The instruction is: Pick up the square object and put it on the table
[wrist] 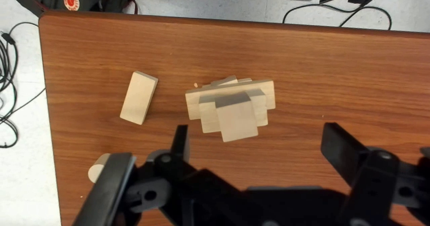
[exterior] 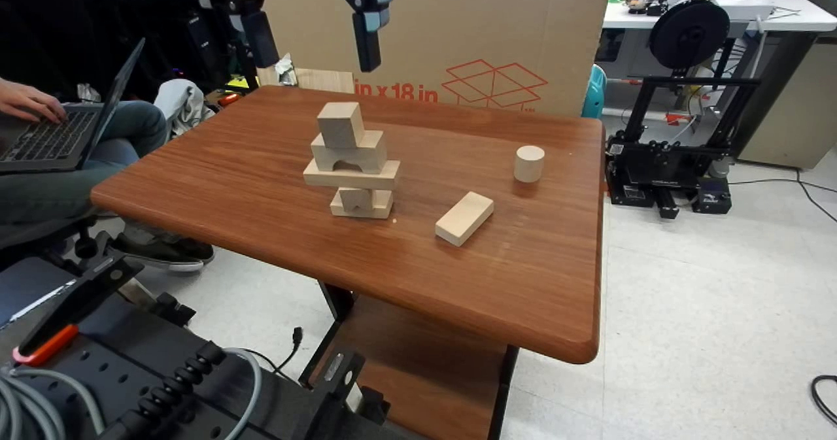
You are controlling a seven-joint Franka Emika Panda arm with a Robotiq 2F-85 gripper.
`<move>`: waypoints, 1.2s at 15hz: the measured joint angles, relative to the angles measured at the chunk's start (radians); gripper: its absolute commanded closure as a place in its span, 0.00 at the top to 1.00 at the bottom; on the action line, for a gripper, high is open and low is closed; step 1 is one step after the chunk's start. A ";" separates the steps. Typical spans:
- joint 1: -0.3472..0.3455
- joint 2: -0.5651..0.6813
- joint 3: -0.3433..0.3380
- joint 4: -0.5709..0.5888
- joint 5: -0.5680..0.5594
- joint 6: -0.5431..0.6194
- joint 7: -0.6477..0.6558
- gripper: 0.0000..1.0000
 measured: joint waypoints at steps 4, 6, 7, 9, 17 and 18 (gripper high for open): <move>-0.011 0.025 -0.005 0.006 -0.003 0.000 -0.002 1.00; -0.012 0.040 -0.008 0.012 -0.003 0.000 -0.002 1.00; -0.012 0.049 -0.009 0.017 -0.003 0.000 -0.002 1.00; -0.012 0.070 -0.011 0.029 -0.004 0.000 -0.002 0.74; -0.013 0.149 -0.014 0.086 -0.028 0.000 0.000 0.22; -0.013 0.153 -0.015 0.090 -0.037 0.000 0.005 0.15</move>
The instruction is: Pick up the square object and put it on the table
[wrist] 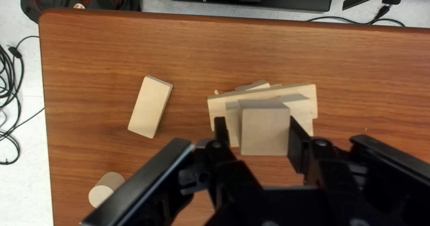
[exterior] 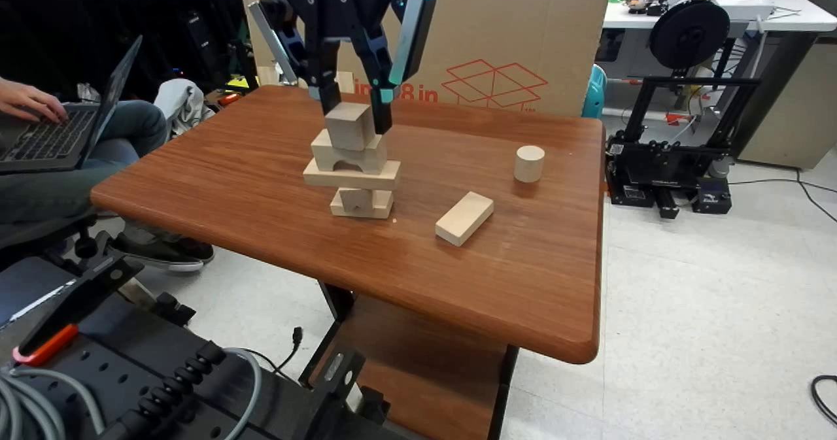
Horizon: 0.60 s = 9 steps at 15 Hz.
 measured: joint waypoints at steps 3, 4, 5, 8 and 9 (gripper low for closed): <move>0.000 0.005 -0.002 0.007 -0.009 0.000 0.023 0.08; 0.000 0.005 -0.002 0.007 -0.012 -0.001 0.032 0.08; 0.000 0.005 -0.002 0.007 -0.017 -0.001 0.042 0.08; 0.003 0.002 0.002 0.007 -0.020 -0.001 0.052 0.08; 0.005 -0.004 0.007 0.008 -0.019 -0.002 0.052 0.08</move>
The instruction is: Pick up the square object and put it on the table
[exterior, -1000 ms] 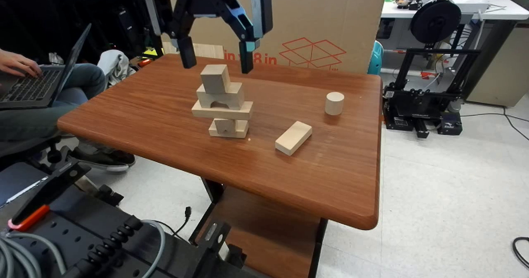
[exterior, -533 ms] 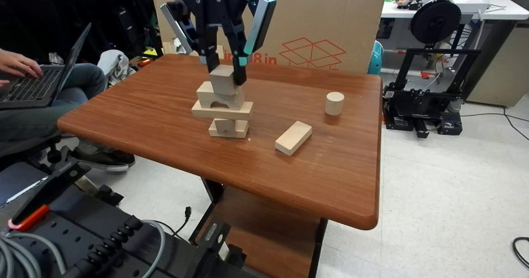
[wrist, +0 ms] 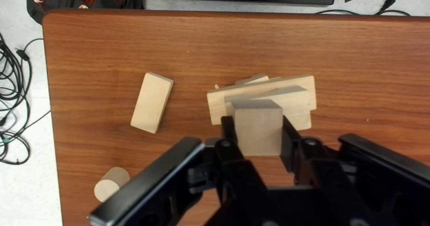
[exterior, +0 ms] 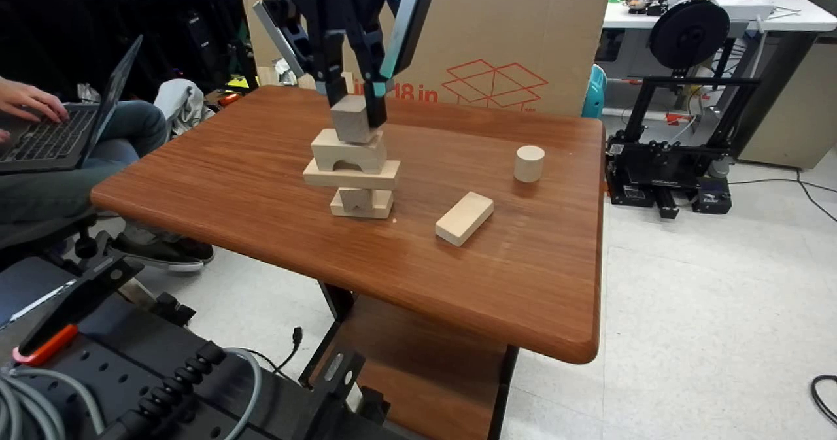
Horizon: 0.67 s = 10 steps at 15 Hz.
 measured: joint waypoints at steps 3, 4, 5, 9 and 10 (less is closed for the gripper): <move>0.008 -0.031 0.015 0.011 0.000 0.000 -0.001 0.08; 0.010 -0.040 0.019 0.021 -0.001 0.000 -0.001 0.08; 0.012 -0.045 0.020 0.036 -0.002 0.000 -0.003 0.08; 0.002 -0.021 0.015 0.126 -0.003 0.000 -0.052 0.08; -0.006 -0.004 0.014 0.152 0.001 0.000 -0.074 0.08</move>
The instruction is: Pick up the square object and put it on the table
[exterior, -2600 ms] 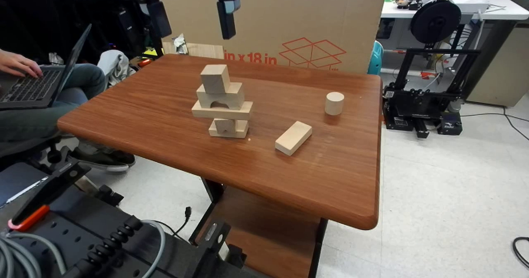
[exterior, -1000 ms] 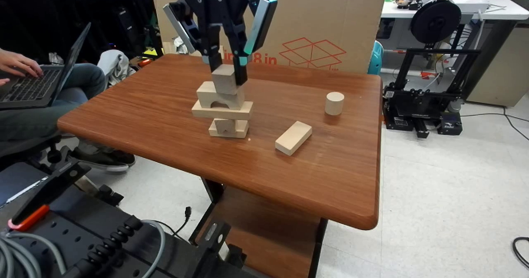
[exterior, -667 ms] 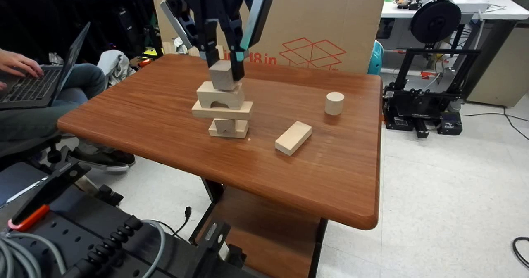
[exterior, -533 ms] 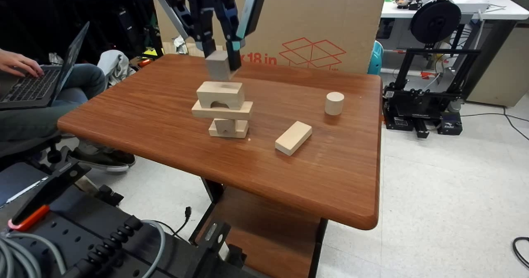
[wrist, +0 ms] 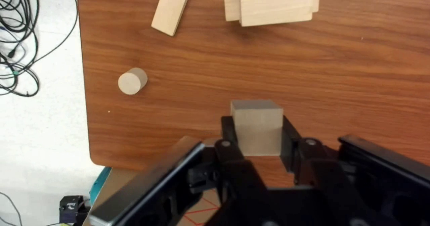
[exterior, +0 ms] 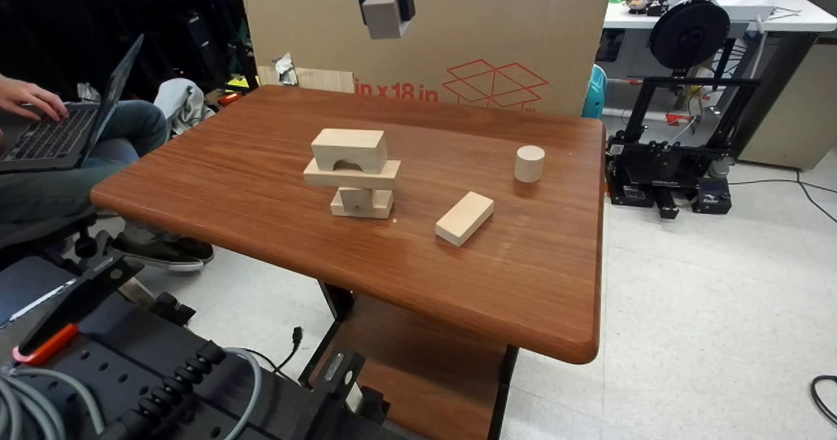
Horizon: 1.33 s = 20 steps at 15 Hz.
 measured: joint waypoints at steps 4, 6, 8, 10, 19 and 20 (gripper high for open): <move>-0.040 0.111 -0.001 0.115 0.044 0.001 -0.113 0.08; -0.065 0.175 0.005 0.170 0.074 0.000 -0.179 0.08; -0.089 0.242 0.013 0.224 0.089 -0.005 -0.233 0.08; -0.107 0.308 0.025 0.279 0.098 -0.026 -0.270 0.08; -0.098 0.519 0.047 0.452 0.067 -0.125 -0.287 0.59; -0.097 0.530 0.047 0.468 0.060 -0.136 -0.281 0.65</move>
